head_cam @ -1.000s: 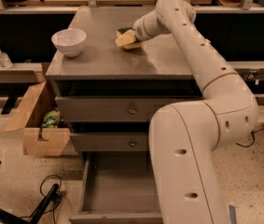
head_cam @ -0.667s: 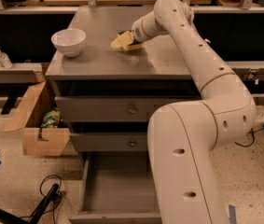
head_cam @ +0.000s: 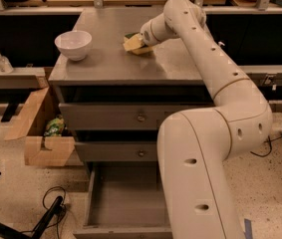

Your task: Place sponge into bottom drawer

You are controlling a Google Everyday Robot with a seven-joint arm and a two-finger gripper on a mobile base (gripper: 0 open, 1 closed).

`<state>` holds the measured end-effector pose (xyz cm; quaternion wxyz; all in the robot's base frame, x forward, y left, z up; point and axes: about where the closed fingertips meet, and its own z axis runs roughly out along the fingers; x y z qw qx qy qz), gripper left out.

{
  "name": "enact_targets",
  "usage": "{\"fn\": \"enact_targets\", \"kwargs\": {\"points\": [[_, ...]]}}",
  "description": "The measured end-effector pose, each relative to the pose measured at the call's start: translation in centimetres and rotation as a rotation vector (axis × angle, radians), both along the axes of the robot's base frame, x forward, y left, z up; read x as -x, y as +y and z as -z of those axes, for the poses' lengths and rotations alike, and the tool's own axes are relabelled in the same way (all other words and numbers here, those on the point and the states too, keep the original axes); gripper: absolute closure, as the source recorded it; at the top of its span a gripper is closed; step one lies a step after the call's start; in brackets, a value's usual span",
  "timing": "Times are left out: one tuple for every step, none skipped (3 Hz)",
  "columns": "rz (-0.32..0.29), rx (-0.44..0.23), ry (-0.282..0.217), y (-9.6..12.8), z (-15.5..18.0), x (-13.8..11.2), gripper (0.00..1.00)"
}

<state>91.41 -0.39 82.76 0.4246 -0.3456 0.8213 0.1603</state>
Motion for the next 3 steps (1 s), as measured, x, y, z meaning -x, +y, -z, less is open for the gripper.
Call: {"fn": "enact_targets", "kwargs": {"points": [[-0.004, 0.003, 0.004, 0.3, 0.3, 0.0, 0.91], [-0.004, 0.008, 0.005, 0.4, 0.2, 0.0, 1.00], [0.009, 0.161, -0.008, 1.2, -5.0, 1.2, 1.00]]}}
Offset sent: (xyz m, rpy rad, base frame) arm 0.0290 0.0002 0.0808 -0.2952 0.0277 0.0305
